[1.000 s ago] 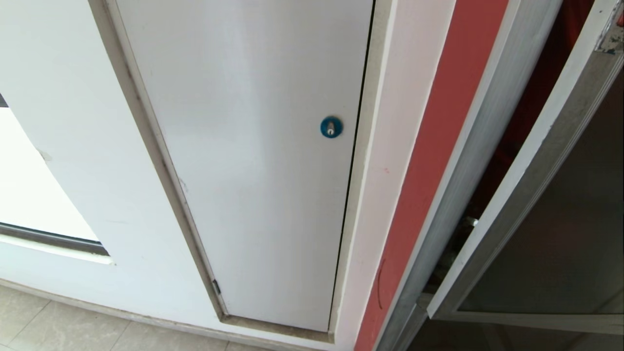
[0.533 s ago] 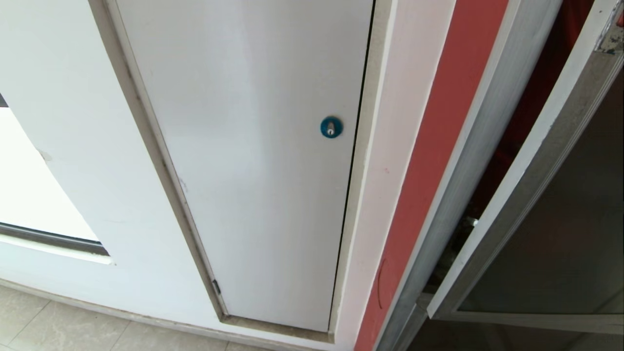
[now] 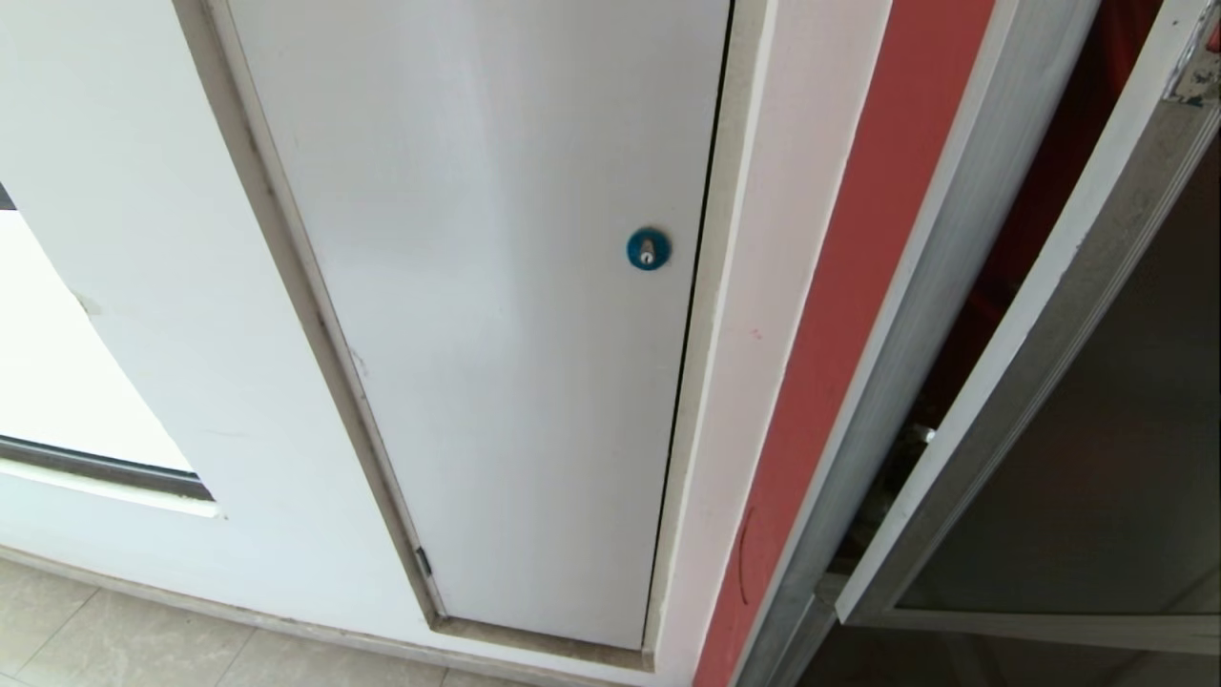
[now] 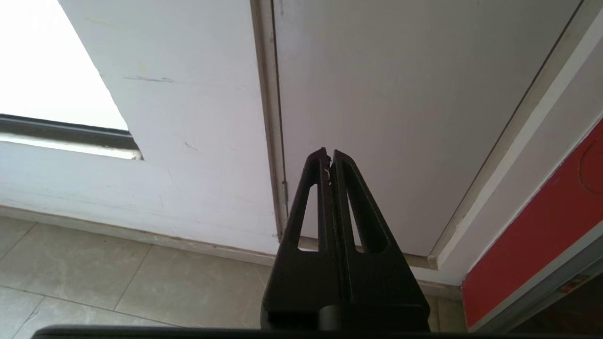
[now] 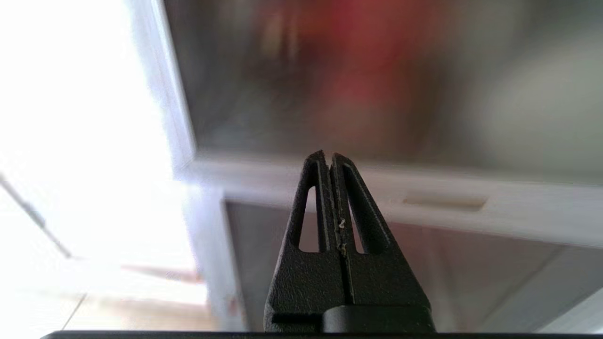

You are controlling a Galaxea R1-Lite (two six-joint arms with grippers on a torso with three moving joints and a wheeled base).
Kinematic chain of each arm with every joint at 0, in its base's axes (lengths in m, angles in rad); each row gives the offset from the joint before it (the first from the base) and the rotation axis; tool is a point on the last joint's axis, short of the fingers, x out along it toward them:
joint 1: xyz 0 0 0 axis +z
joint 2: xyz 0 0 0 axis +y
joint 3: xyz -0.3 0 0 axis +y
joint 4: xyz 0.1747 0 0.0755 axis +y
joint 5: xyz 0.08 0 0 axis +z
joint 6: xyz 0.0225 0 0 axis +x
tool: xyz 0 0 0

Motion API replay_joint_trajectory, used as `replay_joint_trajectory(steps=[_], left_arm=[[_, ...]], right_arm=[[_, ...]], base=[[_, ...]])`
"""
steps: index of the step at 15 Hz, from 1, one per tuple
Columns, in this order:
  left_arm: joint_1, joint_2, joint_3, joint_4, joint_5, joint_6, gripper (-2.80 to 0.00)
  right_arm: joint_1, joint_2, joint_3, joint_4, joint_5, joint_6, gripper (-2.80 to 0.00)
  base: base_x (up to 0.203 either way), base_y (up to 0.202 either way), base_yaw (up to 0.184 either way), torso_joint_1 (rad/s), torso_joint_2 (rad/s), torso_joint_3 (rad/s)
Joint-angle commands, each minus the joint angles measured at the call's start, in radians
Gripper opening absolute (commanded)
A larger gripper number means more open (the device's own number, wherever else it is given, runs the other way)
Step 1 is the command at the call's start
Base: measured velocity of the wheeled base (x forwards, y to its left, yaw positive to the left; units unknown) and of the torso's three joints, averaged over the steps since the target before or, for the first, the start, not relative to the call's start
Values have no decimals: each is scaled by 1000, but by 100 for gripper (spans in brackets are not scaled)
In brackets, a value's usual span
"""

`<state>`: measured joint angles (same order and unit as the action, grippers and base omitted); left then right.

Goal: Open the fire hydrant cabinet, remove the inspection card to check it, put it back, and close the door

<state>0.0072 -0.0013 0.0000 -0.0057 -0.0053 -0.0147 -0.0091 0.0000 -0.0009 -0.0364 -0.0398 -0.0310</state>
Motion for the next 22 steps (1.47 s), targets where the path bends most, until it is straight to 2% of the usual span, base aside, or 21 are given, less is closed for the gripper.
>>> replay_joint_trajectory(steps=[1,3,8,11,14,15,18,19,22], left_arm=[[0,1,0,0,-1,-1,-280],[0,1,0,0,0,-1,-280],[0,1,-4,-3,2,10,-280],[0,10,-121,8,-13,0,-280],[0,173,-221,5,-70,-5,-280],[-2,243,-271,3,-101,-9,-280],[-12,448,-402,0,-328,-19,-280],[-14,530,-437,0,-385,-22,-280],[-68,807,-573,-2,-517,-31,-280]], right_arm=[[0,0,-12,95,7,45,-280],[0,0,1,25,0,69,-280],[0,0,1,26,0,76,-280],[0,0,1,26,-2,83,-280],[0,0,1,26,-2,82,-280],[0,0,1,26,-2,82,-280],[0,0,1,26,-2,82,-280],[0,0,1,26,-2,83,-280],[0,0,1,24,-2,82,-280]], base=[[0,0,0,0,0,0],[0,0,0,0,0,0],[0,0,0,0,0,0],[0,0,0,0,0,0],[0,0,0,0,0,0],[0,0,0,0,0,0],[0,0,0,0,0,0],[0,0,0,0,0,0],[0,0,0,0,0,0]])
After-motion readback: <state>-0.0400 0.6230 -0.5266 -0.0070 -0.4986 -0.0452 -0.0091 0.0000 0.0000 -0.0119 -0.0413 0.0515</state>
